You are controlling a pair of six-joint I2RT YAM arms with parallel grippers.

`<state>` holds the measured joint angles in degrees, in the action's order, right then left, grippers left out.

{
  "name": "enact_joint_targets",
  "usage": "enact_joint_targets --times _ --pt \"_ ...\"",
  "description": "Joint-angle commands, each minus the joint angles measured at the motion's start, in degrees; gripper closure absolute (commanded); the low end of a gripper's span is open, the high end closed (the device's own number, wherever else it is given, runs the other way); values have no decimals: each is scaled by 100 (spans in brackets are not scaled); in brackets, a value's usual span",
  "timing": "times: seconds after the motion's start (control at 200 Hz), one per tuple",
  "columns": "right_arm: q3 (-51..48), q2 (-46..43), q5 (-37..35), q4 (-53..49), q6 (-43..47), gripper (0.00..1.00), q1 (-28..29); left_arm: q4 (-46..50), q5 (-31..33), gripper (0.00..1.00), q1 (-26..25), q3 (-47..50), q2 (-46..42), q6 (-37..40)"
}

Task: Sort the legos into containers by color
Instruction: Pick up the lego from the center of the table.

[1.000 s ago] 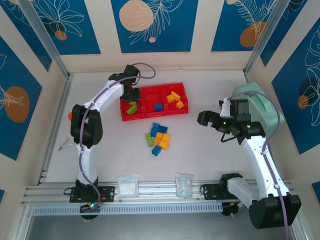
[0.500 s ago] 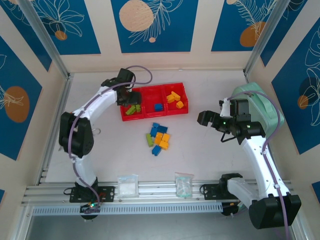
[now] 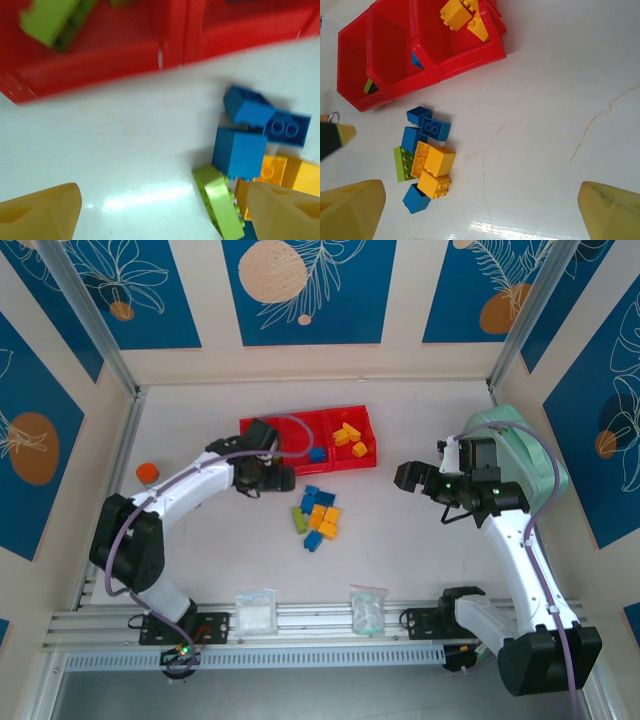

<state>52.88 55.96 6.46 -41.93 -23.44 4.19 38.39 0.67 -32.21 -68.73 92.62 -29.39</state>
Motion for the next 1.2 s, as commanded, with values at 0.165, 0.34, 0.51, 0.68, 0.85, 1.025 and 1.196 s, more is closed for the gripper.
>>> enact_joint_targets --times 0.165,0.34,0.51,0.68,0.85,1.025,1.196 --pt "-48 15 76 -68 -6 1 56 -151 1 18 -737 343 449 -635" --pt "-76 -7 62 -70 -7 1 54 -209 -57 23 -958 307 707 -724" --pt "-76 9 75 -52 -7 1 56 -100 -33 32 -1020 238 954 -744" --pt "-76 7 66 -61 -11 1 56 -73 68 38 -1025 239 1095 -773" --pt "-76 -2 66 -62 -7 1 52 10 257 41 -1017 243 1249 -729" --pt "-85 5 66 -59 -11 1 55 -4 285 46 -968 290 1363 -699" --pt "-85 -6 62 -60 -7 1 56 -51 260 61 -929 308 1386 -666"
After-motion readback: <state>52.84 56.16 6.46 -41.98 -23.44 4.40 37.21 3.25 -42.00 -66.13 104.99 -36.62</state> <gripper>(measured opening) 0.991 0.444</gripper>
